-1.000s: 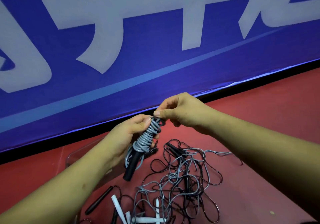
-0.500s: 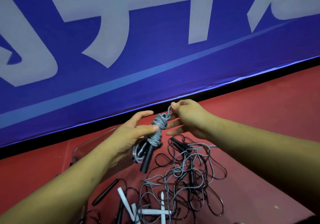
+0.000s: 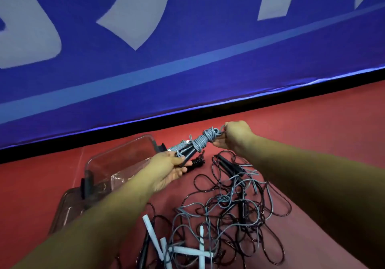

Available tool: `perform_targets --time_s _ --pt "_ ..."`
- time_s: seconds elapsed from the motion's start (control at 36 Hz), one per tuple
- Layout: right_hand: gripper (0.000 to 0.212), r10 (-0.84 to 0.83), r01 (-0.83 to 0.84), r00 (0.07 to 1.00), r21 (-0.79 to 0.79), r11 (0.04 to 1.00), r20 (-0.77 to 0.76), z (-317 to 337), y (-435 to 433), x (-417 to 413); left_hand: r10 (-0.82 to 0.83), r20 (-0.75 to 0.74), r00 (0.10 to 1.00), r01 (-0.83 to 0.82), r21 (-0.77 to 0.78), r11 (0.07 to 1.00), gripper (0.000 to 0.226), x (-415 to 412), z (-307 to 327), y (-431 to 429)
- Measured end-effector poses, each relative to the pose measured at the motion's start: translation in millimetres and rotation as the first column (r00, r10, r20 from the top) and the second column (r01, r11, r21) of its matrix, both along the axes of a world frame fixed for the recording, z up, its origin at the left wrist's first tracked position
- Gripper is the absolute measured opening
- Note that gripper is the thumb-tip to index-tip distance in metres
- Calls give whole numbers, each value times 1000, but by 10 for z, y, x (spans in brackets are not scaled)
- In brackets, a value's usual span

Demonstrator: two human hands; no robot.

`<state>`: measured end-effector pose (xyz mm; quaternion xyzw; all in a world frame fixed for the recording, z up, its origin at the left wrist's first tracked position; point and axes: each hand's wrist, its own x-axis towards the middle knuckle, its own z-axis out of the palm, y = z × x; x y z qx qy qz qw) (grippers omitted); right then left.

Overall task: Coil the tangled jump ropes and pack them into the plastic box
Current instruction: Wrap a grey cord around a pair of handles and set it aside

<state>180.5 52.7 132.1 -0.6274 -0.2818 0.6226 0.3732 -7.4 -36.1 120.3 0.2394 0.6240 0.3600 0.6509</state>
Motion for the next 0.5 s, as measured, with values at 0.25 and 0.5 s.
perform_targets --time_s 0.25,0.5 --pt "18 -8 21 996 -154 988 91 -1217 253 -317 205 -58 977 -209 -76 975 11 -89 -1250 224" --pt "16 87 -86 996 -130 988 0 -1767 533 -513 467 103 878 -471 12 882 71 112 -1804 506"
